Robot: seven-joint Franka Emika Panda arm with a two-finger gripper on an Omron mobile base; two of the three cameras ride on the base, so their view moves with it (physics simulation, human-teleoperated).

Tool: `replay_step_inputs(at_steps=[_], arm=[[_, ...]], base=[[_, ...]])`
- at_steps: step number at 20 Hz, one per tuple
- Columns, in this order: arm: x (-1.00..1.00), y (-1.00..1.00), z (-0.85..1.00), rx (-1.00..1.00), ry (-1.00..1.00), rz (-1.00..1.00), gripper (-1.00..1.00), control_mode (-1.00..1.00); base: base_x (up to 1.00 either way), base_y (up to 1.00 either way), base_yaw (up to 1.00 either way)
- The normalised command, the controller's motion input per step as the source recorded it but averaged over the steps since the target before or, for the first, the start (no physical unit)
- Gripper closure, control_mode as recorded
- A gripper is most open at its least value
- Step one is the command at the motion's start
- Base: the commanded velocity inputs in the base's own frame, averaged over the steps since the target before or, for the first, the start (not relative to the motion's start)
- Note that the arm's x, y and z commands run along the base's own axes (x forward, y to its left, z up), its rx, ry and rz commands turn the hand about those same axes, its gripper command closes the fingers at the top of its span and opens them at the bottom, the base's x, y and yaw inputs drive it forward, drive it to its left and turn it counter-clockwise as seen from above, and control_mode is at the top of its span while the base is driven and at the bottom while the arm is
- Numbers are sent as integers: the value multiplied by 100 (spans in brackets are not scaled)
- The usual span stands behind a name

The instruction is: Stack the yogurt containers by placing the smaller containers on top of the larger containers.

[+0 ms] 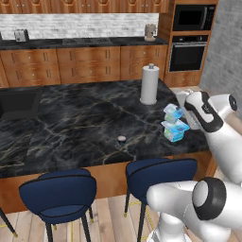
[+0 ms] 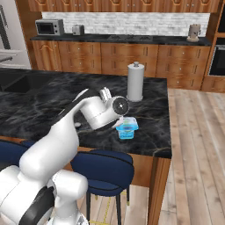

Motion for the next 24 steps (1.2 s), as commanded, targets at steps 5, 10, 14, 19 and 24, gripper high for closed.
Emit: replay_step_inputs(at_steps=[5,10,14,19,24], arm=[[-2,-39,0,1,0,8,100,-100],[0,-31,0,0,0,4,100,-100],[0,-20,0,0,0,1,100,-100],[1,-3,-1,0,0,0,100,-100],[6,-6,-6,0,0,0,100,-100]], base=[[0,0,0],[0,0,0],[0,0,0],[0,0,0],[0,0,0]])
